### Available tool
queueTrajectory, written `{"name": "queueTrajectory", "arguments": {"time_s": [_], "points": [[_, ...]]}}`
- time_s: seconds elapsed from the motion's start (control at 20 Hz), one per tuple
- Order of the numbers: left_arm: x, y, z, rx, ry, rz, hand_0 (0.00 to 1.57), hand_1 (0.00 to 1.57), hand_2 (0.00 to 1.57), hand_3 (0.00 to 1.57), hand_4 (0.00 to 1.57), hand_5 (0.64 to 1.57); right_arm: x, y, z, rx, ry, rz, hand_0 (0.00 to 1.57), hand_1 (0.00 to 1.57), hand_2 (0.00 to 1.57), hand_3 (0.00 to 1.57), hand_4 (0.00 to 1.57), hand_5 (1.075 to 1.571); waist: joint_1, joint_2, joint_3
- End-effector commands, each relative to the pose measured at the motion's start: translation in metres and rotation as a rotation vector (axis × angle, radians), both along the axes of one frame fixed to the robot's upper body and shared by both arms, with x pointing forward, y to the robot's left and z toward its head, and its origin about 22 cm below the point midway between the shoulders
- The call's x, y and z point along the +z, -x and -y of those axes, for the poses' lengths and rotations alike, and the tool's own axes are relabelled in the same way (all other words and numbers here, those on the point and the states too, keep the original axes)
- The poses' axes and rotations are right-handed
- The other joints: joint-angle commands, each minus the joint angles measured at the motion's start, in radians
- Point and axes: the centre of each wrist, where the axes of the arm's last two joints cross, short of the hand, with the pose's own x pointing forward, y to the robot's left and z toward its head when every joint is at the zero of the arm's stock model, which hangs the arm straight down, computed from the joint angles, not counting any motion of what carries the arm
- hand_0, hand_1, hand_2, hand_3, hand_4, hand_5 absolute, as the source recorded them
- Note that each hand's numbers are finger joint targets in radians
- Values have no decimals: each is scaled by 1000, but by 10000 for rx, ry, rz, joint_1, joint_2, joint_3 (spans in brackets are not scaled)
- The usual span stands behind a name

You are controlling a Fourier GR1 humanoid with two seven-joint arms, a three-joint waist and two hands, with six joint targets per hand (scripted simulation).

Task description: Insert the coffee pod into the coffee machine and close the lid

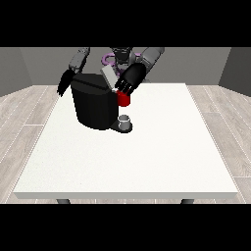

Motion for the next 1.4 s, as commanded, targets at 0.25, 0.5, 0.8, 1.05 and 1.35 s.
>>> {"name": "queueTrajectory", "arguments": {"time_s": [0.25,0.5,0.8,1.05,1.35], "points": [[9,-1,10,-192,-122,217,1217,1217,1242,1195,357,1571,-2,-4,5,-226,115,-51,0,0,0,0,0,1571,120,-70,-10],[8,1,-14,394,-106,899,1241,1241,1255,1199,290,1571,10,-1,-3,144,17,-279,0,0,0,0,0,1571,-299,57,-14],[20,3,1,176,-1463,1284,1210,1210,1220,1093,0,1571,10,-12,18,-142,-5,185,0,0,0,0,0,1571,99,307,-6],[4,1,8,136,-1425,1428,1135,1135,1146,998,0,1571,-3,-7,16,-376,-197,209,0,0,0,0,0,1571,187,418,-5],[18,1,-4,130,-820,1544,1138,1138,1136,963,0,1571,8,-8,18,-258,159,106,0,0,0,0,61,1571,-79,355,-8]]}}
